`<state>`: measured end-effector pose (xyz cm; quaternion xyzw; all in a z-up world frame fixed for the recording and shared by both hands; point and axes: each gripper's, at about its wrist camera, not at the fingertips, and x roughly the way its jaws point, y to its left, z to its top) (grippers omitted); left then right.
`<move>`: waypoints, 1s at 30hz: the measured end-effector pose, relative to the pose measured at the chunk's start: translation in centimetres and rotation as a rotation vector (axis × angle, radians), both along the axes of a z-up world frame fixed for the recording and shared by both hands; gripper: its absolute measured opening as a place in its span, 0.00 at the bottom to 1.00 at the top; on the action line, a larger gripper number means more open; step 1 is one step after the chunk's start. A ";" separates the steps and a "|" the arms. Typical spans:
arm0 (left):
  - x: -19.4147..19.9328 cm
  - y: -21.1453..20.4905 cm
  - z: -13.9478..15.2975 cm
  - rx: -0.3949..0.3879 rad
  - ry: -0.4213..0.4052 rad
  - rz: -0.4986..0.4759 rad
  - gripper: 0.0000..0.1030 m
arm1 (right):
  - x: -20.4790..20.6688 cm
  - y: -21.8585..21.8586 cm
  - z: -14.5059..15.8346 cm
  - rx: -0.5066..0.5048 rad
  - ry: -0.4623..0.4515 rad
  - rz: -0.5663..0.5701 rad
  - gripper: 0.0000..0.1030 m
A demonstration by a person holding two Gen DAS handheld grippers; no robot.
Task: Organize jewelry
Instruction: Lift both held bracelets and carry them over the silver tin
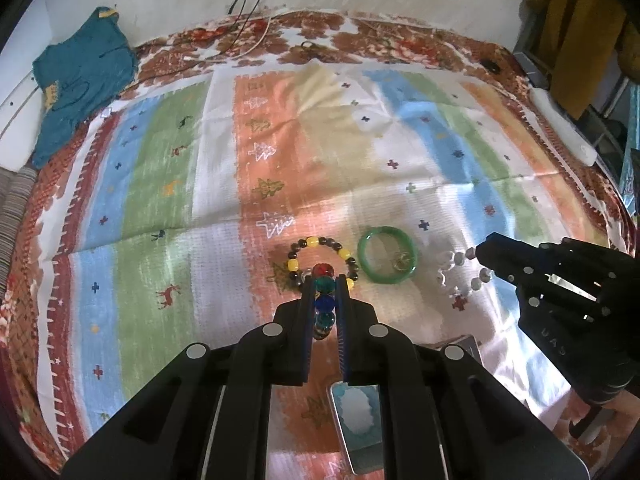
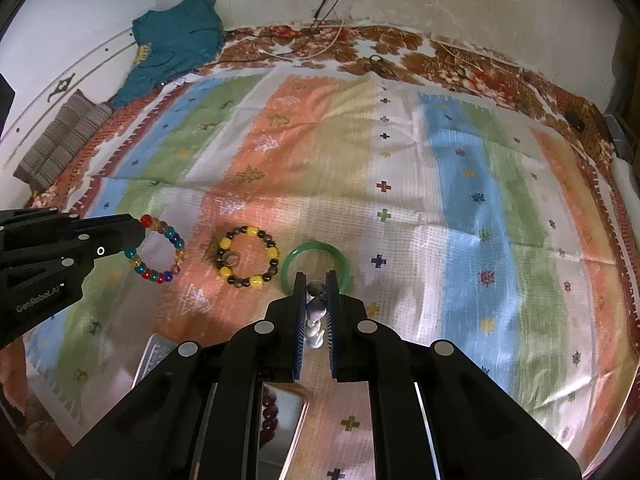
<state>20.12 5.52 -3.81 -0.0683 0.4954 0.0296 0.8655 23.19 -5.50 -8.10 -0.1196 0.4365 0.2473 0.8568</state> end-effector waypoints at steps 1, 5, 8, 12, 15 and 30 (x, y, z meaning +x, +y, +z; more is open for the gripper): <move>-0.3 -0.2 0.3 0.001 -0.006 -0.008 0.09 | -0.2 -0.1 0.1 0.002 -0.001 0.002 0.10; -1.0 -1.0 1.0 -0.003 -0.026 -0.027 0.09 | -1.0 -0.4 0.5 0.010 -0.008 0.004 0.10; -1.6 -1.5 1.4 -0.011 -0.042 -0.047 0.09 | -1.8 -0.5 1.0 0.015 -0.018 0.010 0.10; -2.3 -1.9 1.6 -0.006 -0.047 -0.058 0.09 | -2.8 -0.6 1.5 0.020 -0.034 0.019 0.10; -2.7 -1.8 1.7 -0.017 -0.051 -0.057 0.09 | -3.5 -0.6 1.7 0.024 -0.038 0.028 0.10; -6.9 -4.0 2.8 -0.022 -0.094 -0.108 0.09 | -6.5 -1.3 1.9 0.026 -0.038 0.056 0.10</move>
